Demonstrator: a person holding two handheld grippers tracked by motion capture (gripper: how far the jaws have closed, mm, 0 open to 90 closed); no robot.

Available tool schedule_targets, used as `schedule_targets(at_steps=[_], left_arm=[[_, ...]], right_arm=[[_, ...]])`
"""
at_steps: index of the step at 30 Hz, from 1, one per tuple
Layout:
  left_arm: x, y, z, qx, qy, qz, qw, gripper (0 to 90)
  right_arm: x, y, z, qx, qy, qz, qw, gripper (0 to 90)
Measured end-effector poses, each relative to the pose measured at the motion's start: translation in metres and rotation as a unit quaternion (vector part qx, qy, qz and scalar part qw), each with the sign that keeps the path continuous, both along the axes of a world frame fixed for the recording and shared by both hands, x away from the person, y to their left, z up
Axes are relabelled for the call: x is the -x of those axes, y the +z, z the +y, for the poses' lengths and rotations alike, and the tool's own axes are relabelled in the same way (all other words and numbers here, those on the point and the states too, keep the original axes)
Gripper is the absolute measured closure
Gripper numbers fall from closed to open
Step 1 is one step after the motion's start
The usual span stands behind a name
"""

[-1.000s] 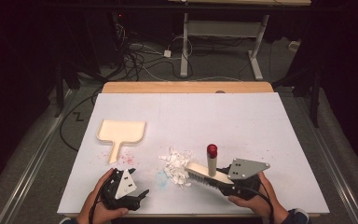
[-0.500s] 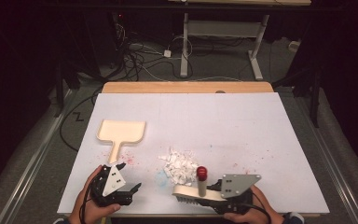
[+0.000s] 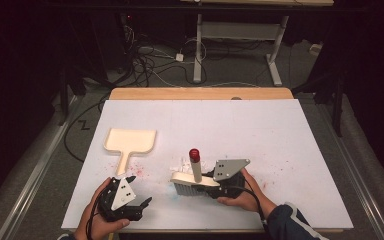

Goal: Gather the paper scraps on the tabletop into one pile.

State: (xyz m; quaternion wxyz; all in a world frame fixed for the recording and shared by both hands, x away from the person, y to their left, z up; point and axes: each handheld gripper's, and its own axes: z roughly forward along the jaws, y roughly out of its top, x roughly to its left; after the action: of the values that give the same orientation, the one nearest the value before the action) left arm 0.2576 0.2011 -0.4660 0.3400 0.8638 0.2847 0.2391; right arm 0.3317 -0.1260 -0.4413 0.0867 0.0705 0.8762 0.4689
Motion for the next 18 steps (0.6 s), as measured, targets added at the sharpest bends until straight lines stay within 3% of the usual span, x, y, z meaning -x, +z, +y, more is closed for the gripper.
schedule_targets(at_steps=[3,7,11,14,16,18], left_arm=[[0.001,-0.001,-0.001,-0.002,-0.003,0.002,1.0000,17.7],[0.001,-0.001,-0.001,-0.003,-0.004,0.003,1.0000,17.7],[0.002,0.000,-0.001,-0.005,-0.002,-0.001,1.0000,17.6],[0.002,-0.001,-0.002,-0.016,0.006,-0.004,0.9998,17.8],[0.001,-0.001,-0.002,-0.018,0.005,-0.002,0.9998,17.9],[0.000,-0.001,-0.002,-0.016,0.004,-0.003,0.9999,18.0]], right_arm=[[-0.002,0.003,0.003,0.004,-0.002,-0.014,0.9999,67.8],[-0.002,0.008,0.002,-0.007,-0.006,-0.015,0.9998,67.8],[0.004,0.021,-0.006,-0.016,-0.015,-0.023,0.9995,67.8],[0.010,0.034,-0.017,-0.019,-0.042,-0.046,0.9979,67.8],[0.012,0.043,-0.024,-0.011,-0.072,-0.064,0.9953,67.8],[0.009,0.049,-0.032,-0.020,-0.096,-0.068,0.9928,67.7]])
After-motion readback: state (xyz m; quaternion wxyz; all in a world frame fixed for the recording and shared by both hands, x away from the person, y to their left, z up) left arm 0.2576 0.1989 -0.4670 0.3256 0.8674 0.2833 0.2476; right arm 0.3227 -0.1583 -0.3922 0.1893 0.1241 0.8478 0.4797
